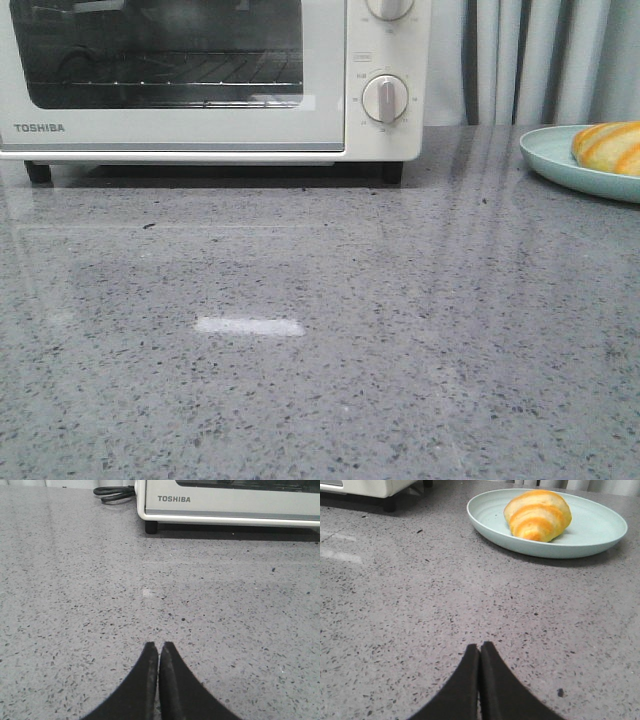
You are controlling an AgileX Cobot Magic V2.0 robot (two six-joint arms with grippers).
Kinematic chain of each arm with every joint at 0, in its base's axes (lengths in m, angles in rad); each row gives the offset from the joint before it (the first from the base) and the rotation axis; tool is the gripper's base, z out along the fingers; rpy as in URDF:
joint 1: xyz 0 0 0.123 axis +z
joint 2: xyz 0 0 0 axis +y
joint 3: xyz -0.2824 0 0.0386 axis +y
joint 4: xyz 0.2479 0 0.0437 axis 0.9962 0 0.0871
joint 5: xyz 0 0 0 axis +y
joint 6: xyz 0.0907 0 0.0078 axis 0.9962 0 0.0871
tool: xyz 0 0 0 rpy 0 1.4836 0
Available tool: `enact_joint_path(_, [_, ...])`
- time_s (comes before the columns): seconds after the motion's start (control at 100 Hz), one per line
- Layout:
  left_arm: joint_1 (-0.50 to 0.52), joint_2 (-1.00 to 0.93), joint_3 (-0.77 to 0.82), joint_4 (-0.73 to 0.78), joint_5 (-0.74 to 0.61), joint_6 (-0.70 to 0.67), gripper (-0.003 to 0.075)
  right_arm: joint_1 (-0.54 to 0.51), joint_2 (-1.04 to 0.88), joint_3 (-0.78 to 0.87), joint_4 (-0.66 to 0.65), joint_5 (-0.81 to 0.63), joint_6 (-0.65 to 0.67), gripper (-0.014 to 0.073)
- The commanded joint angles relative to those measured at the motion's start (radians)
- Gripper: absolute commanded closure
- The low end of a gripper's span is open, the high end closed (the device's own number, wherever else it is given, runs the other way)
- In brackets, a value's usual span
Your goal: Put bread in oven
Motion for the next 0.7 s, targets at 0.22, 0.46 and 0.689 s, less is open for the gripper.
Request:
enact_joint_path(0.22, [0.002, -0.031, 0.023, -0.007, -0.054, -0.010, 0.0741, -0.005, -0.020, 0.014, 0.003, -0.039, -0.007, 0.0655])
enact_joint_path(0.46, [0.002, -0.031, 0.023, -0.007, -0.054, -0.010, 0.0741, -0.005, -0.020, 0.014, 0.003, -0.039, -0.007, 0.0655])
enact_joint_path(0.689, [0.002, -0.031, 0.023, 0.003, -0.073, -0.010, 0.0741, -0.005, -0.020, 0.014, 0.001, -0.039, -0.007, 0.0655])
